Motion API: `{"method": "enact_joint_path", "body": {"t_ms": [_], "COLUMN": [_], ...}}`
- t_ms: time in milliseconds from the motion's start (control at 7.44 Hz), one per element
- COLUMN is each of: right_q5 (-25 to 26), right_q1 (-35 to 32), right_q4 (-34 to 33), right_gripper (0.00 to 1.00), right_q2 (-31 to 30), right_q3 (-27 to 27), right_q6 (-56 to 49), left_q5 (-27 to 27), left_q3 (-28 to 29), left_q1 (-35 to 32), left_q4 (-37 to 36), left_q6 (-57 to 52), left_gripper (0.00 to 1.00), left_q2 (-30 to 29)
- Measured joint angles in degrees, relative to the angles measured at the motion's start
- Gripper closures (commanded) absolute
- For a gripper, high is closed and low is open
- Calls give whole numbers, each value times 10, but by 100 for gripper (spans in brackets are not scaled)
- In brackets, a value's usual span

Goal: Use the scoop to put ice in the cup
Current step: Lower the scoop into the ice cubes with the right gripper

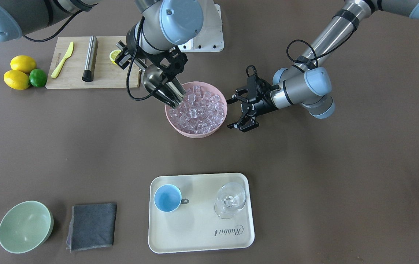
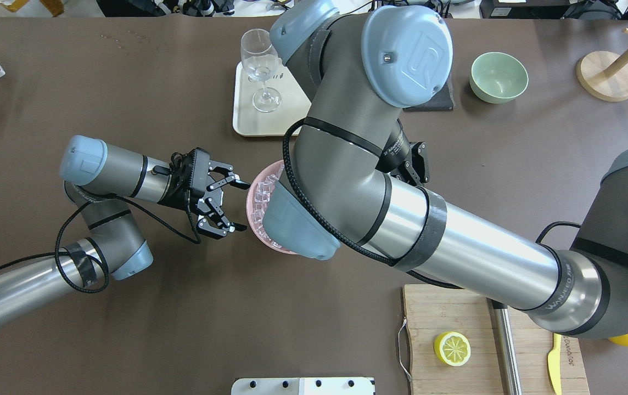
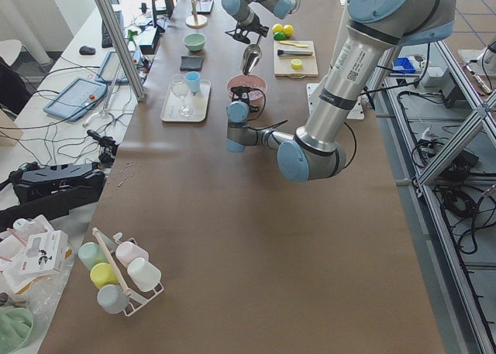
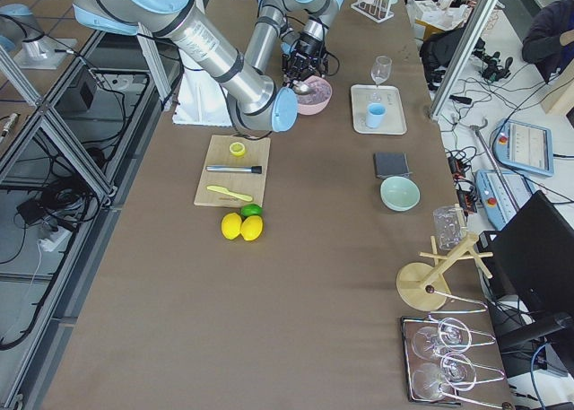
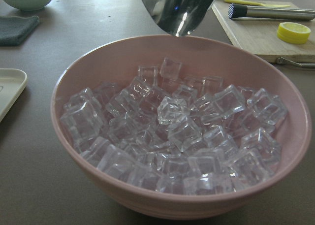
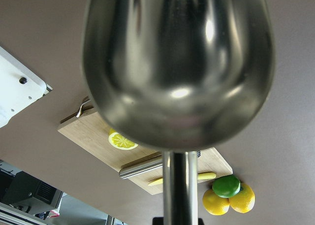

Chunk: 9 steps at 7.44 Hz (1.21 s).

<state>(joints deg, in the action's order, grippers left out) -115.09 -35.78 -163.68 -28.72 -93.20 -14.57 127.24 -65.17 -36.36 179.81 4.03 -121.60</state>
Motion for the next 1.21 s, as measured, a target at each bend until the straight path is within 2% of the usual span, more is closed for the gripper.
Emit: {"method": "enact_joint_path", "body": {"t_ms": [269,537,1209], "right_q5": [-2,-5,-11], "right_q1": [6,13,32], "right_q4": [-6,-7,-8], "right_gripper": [100,100,100], "right_q2": [19,27,35], "right_q3": [50,77,101], "right_q6": [-1,-1,0], "left_q5": [1,1,1], "left_q3": [0,0,0], "left_q1": [-1,-2,-2], "left_q4": [2,3,6], "left_q6": [0,0,0], "left_gripper": [2,2,2], "left_q2": [0,0,0]}}
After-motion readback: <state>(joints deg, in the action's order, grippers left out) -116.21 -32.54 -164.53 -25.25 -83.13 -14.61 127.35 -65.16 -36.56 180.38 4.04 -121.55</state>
